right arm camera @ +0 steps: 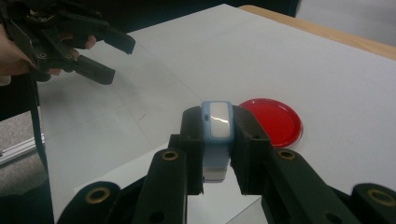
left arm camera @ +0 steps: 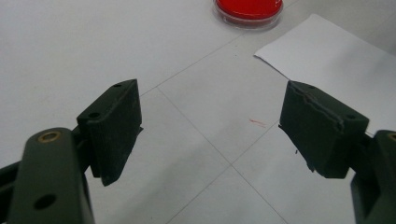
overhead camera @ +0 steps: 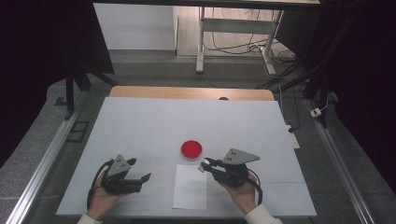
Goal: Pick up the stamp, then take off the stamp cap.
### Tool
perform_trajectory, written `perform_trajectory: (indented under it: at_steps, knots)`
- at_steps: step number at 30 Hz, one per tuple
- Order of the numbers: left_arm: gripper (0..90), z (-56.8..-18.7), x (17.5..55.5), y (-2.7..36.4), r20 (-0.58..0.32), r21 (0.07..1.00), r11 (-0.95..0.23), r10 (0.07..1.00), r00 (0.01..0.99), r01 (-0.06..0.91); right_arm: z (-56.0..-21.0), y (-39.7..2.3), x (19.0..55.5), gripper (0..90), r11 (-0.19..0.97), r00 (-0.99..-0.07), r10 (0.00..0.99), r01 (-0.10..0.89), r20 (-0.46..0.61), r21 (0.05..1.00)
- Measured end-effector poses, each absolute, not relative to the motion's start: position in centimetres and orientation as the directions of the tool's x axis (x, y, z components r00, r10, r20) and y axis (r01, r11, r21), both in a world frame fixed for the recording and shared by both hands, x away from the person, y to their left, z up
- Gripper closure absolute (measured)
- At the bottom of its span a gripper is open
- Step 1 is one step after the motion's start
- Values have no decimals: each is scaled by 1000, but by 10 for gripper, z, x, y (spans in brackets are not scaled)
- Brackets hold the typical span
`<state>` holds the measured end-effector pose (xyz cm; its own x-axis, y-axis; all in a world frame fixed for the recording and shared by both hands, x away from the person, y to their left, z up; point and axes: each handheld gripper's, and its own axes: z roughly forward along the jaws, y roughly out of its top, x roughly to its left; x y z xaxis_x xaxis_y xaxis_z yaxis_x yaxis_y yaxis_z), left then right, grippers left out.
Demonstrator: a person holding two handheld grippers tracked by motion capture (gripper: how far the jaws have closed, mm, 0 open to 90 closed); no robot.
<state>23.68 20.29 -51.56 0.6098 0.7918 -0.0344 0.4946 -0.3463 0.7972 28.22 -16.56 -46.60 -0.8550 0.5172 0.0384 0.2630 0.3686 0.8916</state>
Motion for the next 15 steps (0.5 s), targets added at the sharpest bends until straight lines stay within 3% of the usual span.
perform_trajectory:
  at_steps: [15]
  knots:
    - [209, -513, 234, 198, -29, 802, -347, 791, 612, 487, -465, -167, 282, 751, 341, -846, 531, 273, 56, 899]
